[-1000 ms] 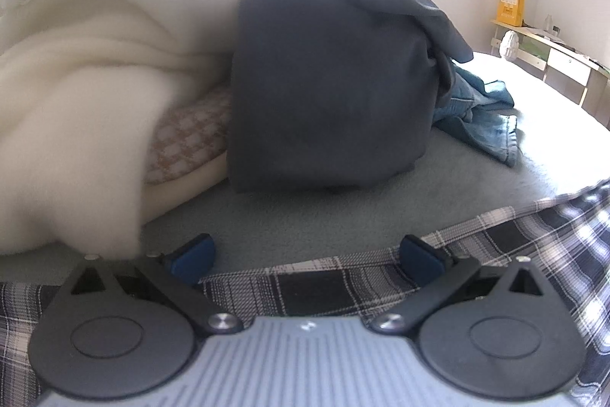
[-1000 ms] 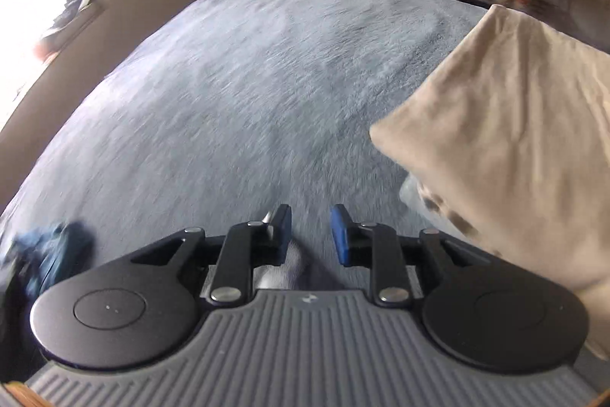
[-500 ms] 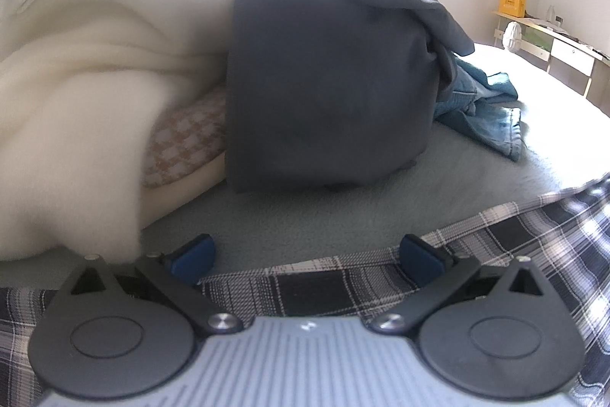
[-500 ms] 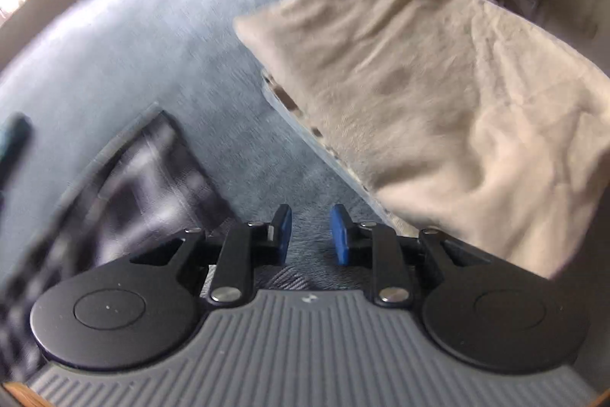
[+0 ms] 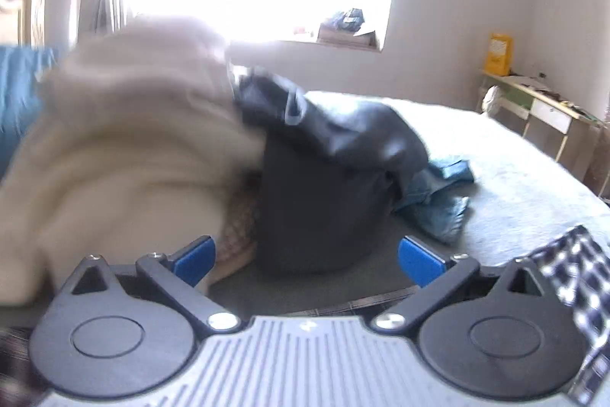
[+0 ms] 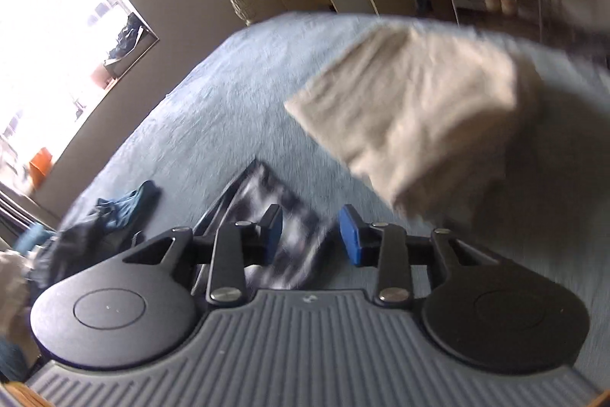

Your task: Fold clothes

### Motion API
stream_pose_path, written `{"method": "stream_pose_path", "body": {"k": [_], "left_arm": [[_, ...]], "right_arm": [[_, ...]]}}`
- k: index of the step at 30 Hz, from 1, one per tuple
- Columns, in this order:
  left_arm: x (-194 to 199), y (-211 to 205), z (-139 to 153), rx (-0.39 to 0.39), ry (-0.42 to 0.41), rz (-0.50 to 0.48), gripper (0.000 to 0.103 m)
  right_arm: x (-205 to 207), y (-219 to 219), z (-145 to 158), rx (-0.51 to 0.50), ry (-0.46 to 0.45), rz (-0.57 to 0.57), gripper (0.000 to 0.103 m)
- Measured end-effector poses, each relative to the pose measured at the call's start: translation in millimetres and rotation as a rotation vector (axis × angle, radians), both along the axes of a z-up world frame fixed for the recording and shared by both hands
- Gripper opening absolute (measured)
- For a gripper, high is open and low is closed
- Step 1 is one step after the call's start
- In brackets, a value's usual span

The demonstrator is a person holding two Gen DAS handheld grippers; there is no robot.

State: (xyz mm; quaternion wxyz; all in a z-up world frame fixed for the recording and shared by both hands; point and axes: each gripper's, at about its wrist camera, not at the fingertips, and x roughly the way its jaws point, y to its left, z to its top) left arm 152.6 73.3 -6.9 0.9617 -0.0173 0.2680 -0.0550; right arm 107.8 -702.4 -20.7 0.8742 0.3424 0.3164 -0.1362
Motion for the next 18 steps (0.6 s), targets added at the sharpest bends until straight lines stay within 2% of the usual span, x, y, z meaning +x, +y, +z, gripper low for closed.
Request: {"method": "stream_pose_path", "body": {"k": [5,10,12,15,16,18], "left_arm": [[-60,25,38,0.056,-0.041,0.003,0.103],[-108,53,60,0.067,-0.034,-0.006,0.103],[-124,55,52,0.042,0.006,-0.028,0.103],[-141,40,18,-0.001,0.096,-0.095,0.102],[-144,31,3,-0.006,0.126,-0.119,0.1],[-145,13,-20,-0.021,0.169,-0.166,0.089]], "right_arm": [[-31,18,-37,0.183,0.006,-0.011,0.033],[-42,33,-53,0.284,-0.007,-0.037,0.033],[-43,36,-53,0.299,-0.017,-0.045,0.033],[-38,42,-54,0.29,-0.019,-0.042,0.033],[-35,44,-56,0.285,-0.014,-0.041,0.033],[-26,48,-63,0.271,0.015,-0.047,0.033]]}}
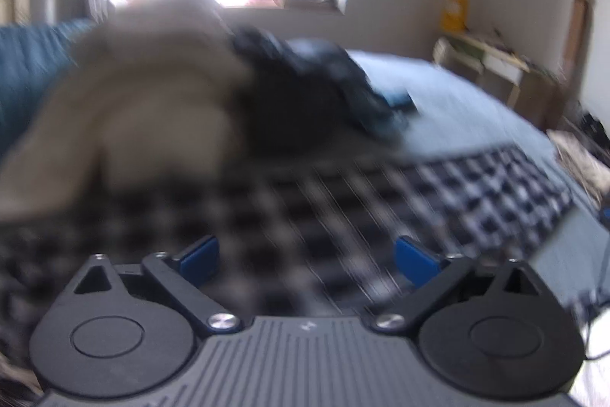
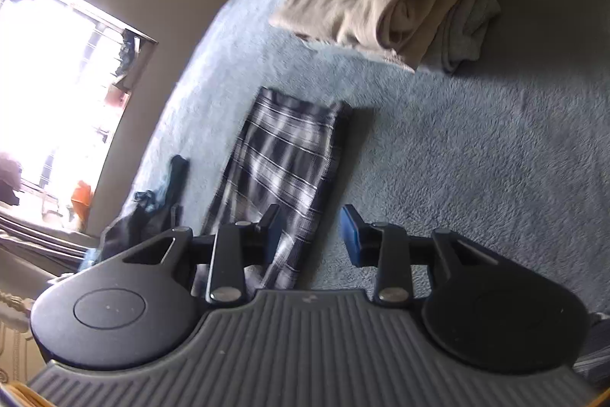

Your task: Fold clothes

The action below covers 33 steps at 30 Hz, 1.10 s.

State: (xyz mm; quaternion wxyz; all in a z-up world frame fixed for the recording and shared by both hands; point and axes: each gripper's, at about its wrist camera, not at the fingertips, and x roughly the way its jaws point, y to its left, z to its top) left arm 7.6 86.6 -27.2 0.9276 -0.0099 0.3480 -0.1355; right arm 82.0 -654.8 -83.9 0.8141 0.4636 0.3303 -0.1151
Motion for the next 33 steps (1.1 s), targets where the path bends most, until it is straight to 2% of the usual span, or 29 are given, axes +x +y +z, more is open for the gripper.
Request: {"method": "stream_pose_path", "body": {"k": [1,3,7,10,12,16,18,19,20,23,26,29,31,33], "left_arm": [[0,-8,-11,-0.009,0.019,-0.023,0.085],[1,-24,-31,-0.025,0.057,-0.064,0.072],[12,-40,-52,-0.031,0.105,-0.12,0.057],[13,-55,-58,0.023,0.086,-0.2,0.05],[10,-69,-62,0.079,0.069,-0.265,0.041],[4,-92,-72,0.156,0.064,-0.351,0.033],[1,-95,-76,0.168,0.063,-0.366,0.028],[0,-95,-77,0.169,0.062,-0.369,0.027],[0,-95,-77,0.166,0.063,-0.368,0.025],[3,-93,-78,0.15,0.073,-0.376,0.021],[5,-92,-79,0.148,0.08,-0.391,0.021],[9,-94,-80,0.151,0.085,-0.4,0.021],[10,-96,-79,0.158,0.083,-0.407,0.021],[10,-96,-78,0.167,0.079,-0.414,0.021]], "right_arm": [[5,2,-3,-0.009,0.016,-0.001,0.033],[18,3,-7,-0.052,0.045,-0.006,0.033],[50,2,-12,-0.12,0.091,0.013,0.033],[80,2,-18,-0.161,0.147,0.054,0.033],[98,0,-24,-0.183,0.182,0.059,0.033],[128,-6,-36,-0.207,0.224,0.051,0.032],[139,-8,-42,-0.211,0.241,0.051,0.026],[142,-7,-43,-0.224,0.25,0.053,0.006],[145,-7,-41,-0.237,0.247,0.057,0.001],[139,-4,-13,-0.252,0.119,0.049,0.001],[130,-1,5,-0.318,0.046,0.063,0.001],[132,-12,-23,-0.33,0.175,0.074,0.004],[132,-21,-44,-0.296,0.24,0.07,0.005],[120,-24,-43,-0.28,0.21,0.033,0.007]]}}
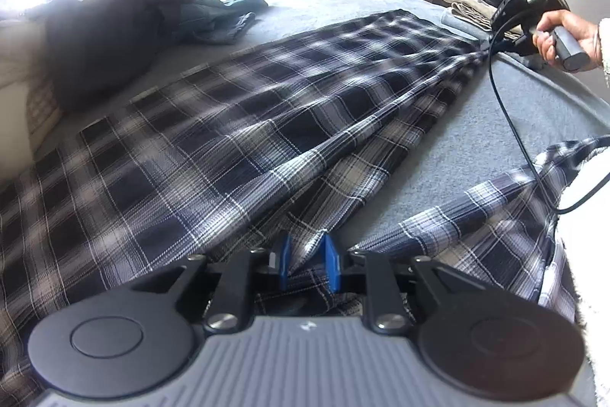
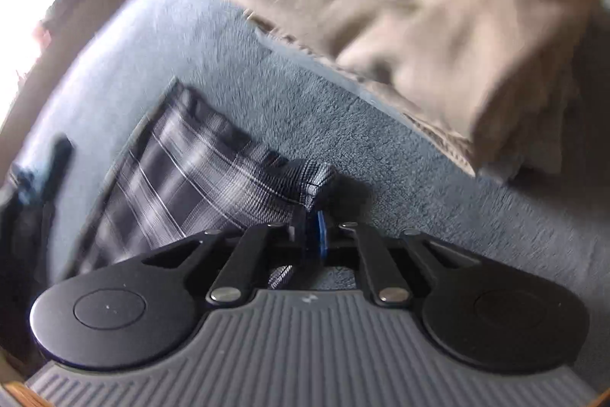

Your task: Fold clothes

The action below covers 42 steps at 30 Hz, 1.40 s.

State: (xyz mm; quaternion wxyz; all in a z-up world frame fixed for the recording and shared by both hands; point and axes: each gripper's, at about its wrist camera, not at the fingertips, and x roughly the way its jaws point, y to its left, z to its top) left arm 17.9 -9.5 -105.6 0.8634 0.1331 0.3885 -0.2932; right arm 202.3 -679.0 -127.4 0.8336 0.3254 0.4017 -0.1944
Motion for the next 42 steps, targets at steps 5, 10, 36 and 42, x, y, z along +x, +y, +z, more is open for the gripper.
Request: {"method": "stream_pose_path", "body": {"k": [5,10,36,42], "left_arm": [[-1,-1,3,0.001,-0.015,0.003,0.024],[-4,-7,6,0.004,-0.053,-0.011,0.031],[-7,7,-1,-0.041,-0.015,-0.163,0.002],[-8,7,-4,-0.036,-0.016,-0.163,0.002]], "right_arm": [[-35,0,21,-0.033,-0.081,-0.074,0.028],[-88,0,49,0.154,-0.249,-0.12,0.028],[-81,89,-26,0.371,-0.202,-0.113,0.03],[-55,86,-25,0.299,-0.215,-0.067,0.028]]}}
